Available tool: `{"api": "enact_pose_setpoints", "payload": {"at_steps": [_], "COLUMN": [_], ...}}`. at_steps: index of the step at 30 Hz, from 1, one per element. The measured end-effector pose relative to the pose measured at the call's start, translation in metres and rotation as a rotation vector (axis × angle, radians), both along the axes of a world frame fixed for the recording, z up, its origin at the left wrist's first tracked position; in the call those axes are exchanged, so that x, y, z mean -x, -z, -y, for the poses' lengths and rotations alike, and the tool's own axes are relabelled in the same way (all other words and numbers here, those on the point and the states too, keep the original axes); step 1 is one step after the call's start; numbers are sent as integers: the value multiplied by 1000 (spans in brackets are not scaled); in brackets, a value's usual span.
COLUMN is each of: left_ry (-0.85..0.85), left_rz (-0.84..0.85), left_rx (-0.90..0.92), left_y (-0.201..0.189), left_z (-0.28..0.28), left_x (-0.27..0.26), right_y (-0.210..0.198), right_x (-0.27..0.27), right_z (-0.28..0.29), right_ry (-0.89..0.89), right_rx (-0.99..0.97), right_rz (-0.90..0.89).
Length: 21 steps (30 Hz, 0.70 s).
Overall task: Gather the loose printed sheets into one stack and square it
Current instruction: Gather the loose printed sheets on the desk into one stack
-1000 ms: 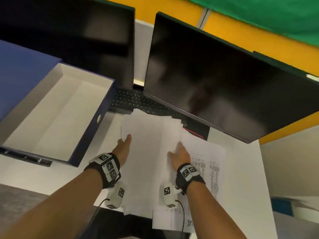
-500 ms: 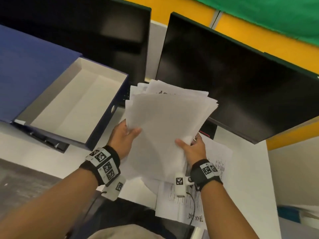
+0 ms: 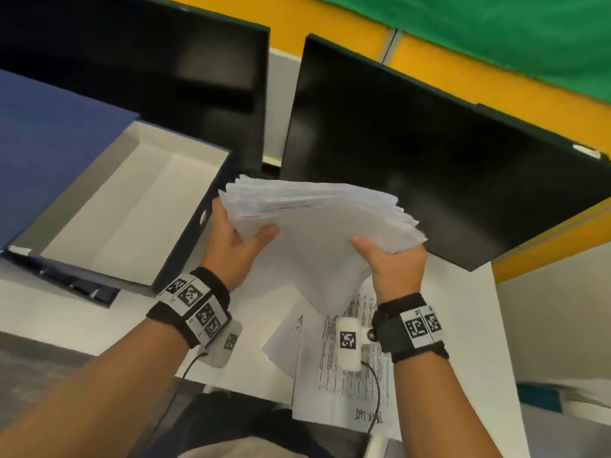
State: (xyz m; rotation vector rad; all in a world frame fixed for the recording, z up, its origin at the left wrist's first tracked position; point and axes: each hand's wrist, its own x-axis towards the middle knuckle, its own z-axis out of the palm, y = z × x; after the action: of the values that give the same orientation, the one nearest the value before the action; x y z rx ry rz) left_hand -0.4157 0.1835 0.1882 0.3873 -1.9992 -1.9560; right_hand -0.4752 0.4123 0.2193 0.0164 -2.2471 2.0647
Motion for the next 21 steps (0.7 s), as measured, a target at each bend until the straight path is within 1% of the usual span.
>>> {"api": "enact_pose_setpoints", "payload": {"at_steps": [2, 4, 6, 8, 10, 11, 12, 15, 16, 17, 18, 21], "left_ry": [9, -42, -84, -64, -35, -43, -58, -63, -48, -34, -37, -80], "left_rz": [-9, -19, -21, 43, 151, 188, 201, 159, 127, 84, 54, 53], "left_rx": [6, 38, -2, -49, -44, -50, -56, -4, 40, 82, 86, -65], "left_y": [4, 1, 2, 14, 29, 35, 37, 27, 21, 15, 11, 7], "left_z": [-2, -3, -2, -3, -9, -11, -13, -11, -9, -8, -6, -2], "left_x": [3, 4, 4, 4, 6, 8, 11, 20, 23, 25, 27, 29], "right_y": [2, 1, 1, 10, 34, 49, 66, 114, 128, 137, 145, 159], "right_x": [2, 3, 2, 2, 2, 2, 3, -5, -12, -20, -27, -41], "right_z": [2, 2, 2, 2, -2, -7, -17, -64, -79, -90, -96, -99], "right_ry": [21, 33, 20, -3, -43, -35, 3, 109, 133, 159, 183, 192], "right_rx": [20, 74, 135, 153, 73, -21, -168, -804, -977, -1076, -1106, -1109], "right_rz": [27, 44, 51, 85, 169, 245, 333, 662, 763, 837, 874, 868]}}
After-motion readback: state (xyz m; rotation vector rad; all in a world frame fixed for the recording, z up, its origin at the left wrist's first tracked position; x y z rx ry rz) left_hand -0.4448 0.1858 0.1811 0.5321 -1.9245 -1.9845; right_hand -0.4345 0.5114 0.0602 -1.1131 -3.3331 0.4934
